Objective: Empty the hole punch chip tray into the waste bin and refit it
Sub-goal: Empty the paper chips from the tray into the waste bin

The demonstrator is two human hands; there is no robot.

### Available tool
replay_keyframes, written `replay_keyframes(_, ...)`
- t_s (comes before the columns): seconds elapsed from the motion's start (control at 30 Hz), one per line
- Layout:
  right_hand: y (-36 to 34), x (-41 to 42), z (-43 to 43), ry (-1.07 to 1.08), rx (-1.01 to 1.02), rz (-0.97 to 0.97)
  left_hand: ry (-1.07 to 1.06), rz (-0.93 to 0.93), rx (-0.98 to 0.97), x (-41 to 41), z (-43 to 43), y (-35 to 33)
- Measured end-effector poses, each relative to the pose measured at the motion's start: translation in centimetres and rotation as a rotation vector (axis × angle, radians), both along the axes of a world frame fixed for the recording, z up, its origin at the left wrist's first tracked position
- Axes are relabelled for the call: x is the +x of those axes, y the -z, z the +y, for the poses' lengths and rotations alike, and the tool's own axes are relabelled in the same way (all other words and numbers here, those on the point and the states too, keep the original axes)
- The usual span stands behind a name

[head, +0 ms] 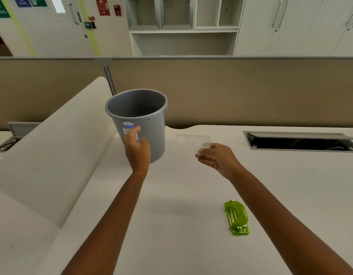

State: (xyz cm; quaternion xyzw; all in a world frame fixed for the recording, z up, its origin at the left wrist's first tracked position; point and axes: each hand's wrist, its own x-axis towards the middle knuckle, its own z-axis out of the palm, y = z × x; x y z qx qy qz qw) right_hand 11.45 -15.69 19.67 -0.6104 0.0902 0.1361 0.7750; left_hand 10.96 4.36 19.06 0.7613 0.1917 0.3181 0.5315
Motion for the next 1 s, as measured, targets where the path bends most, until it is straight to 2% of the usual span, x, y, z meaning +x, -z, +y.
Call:
replay_keyframes(0.07, -1.8, 1.4, 1.8, -0.006, 0.004, -0.036, -0.012, -0.020, 0.219, 1.6, 2.0, -1.6)
replay_keyframes(0.17, -4.7, 3.8, 4.7, 0.008, -0.024, -0.104, 0.004, 0.111, 0.577, 4.0, 4.6, -3.1)
replay_keyframes(0.27, -6.8, 5.9, 7.7, 0.054, -0.028, -0.155, 0.011, 0.256, 0.724, 5.9, 6.6, -3.5)
replay_keyframes(0.47, -7.3, 9.7, 12.0, 0.163, -0.251, -0.275, 0.052, 0.471, 0.507, 8.3, 8.5, -2.7)
replay_keyframes(0.63, -6.4, 11.1, 13.4, 0.188, -0.592, -0.472, 0.104, 0.485, 0.417, 9.6, 8.9, -2.2)
replay_keyframes(0.73, -5.9, 11.6, 13.9, 0.146, -0.761, -0.616, 0.106, 0.470, 0.382, 9.9, 9.1, -1.9)
replay_keyframes(0.87, -5.7, 11.9, 14.1, -0.053, -1.050, -0.860, 0.102, 0.482, 0.366, 10.2, 9.3, -1.9)
replay_keyframes(1.0, -6.0, 11.7, 14.0, -0.068, -1.208, -1.066, 0.103, 0.497, 0.359, 10.4, 9.3, -2.1)
